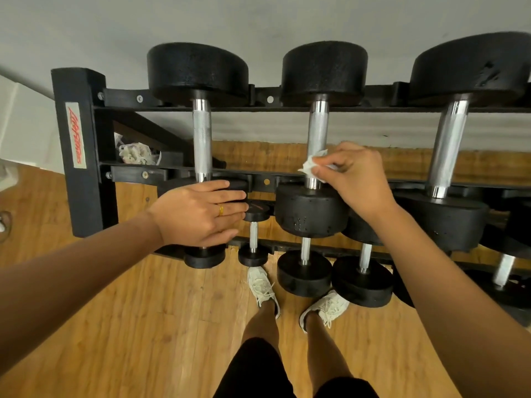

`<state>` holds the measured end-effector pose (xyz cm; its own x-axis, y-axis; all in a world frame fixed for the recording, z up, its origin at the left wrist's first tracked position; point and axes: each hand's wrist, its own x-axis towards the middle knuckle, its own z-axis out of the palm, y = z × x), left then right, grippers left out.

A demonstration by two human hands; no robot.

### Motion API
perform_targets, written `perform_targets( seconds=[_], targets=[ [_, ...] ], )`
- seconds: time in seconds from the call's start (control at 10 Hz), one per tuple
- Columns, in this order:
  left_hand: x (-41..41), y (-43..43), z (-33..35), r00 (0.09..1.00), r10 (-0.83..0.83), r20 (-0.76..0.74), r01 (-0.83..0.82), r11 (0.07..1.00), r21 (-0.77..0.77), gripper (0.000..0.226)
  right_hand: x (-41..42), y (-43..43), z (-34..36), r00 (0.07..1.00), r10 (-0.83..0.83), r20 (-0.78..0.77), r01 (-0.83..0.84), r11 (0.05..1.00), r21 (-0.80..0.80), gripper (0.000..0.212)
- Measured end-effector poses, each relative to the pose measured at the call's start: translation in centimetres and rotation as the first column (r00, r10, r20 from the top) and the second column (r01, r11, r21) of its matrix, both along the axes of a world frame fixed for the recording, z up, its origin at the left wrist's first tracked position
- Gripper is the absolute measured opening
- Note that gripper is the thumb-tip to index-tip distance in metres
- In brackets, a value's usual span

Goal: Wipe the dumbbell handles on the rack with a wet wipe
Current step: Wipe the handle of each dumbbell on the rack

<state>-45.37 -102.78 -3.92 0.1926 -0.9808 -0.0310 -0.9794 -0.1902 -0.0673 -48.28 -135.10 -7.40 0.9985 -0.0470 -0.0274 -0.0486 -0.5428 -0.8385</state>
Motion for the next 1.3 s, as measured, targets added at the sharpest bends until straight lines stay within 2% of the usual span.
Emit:
perform_targets(
  seconds=[0.1,0.3,0.4,0.5,0.6,0.7,0.8,0.9,1.0,1.1,1.2,1.3],
  targets=[
    [0.0,0.0,0.0,1.000,-0.003,0.002,0.003,1.000,-0.005,0.038,1.0,-0.3,0.0,0.999,0.014,0.029,-0.015,0.999,0.045,0.023],
    [0.0,0.1,-0.1,1.000,-0.007,0.008,0.007,1.000,-0.010,0.038,0.0,-1.6,0.0,0.964,0.201,-0.171,-0.188,0.978,0.092,0.023],
    [0.1,0.3,-0.3,1.000,-0.017,0.005,0.017,1.000,-0.009,0.037,1.0,-1.5,0.2,0.982,0.175,-0.065,-0.174,0.984,0.025,0.024],
    [0.1,0.2,-0.3,1.000,-0.013,0.009,0.013,1.000,-0.014,0.038,0.4,-1.3,0.1,0.985,0.152,-0.078,-0.150,0.988,0.031,0.026],
    [0.1,0.3,-0.4,1.000,-0.009,0.002,0.009,1.000,-0.023,0.040,0.3,-1.8,0.3,0.971,0.201,-0.131,-0.205,0.979,-0.012,0.027],
    [0.2,0.5,-0.5,1.000,-0.020,0.001,0.020,0.999,-0.027,0.039,1.6,-1.7,1.0,0.990,0.142,-0.023,-0.144,0.987,-0.070,0.029],
    [0.4,0.5,-0.5,1.000,-0.024,-0.011,0.024,1.000,-0.017,0.040,3.8,-0.9,1.4,0.998,0.015,0.055,-0.009,0.994,-0.110,0.032],
    [0.3,0.6,-0.6,1.000,-0.019,-0.004,0.019,1.000,-0.005,0.043,4.9,0.0,1.0,0.993,-0.042,0.109,0.063,0.978,-0.199,0.033],
    [0.2,0.5,-0.7,1.000,-0.011,-0.001,0.011,0.999,-0.033,0.043,4.1,0.4,0.6,0.989,-0.074,0.128,0.099,0.974,-0.202,0.034],
    [0.2,0.7,-1.2,1.000,-0.009,-0.004,0.009,0.997,-0.080,0.045,4.1,0.4,0.7,0.994,-0.084,0.070,0.091,0.990,-0.104,0.035],
    [0.5,0.6,-1.2,1.000,-0.009,0.000,0.009,0.996,-0.089,0.048,4.1,0.0,1.5,1.000,-0.004,-0.023,0.002,0.999,-0.054,0.033],
    [0.4,0.6,-1.6,1.000,-0.008,-0.016,0.006,0.994,-0.105,0.048,3.2,-0.6,2.3,0.969,0.177,-0.170,-0.180,0.984,-0.003,0.029]
  ],
)
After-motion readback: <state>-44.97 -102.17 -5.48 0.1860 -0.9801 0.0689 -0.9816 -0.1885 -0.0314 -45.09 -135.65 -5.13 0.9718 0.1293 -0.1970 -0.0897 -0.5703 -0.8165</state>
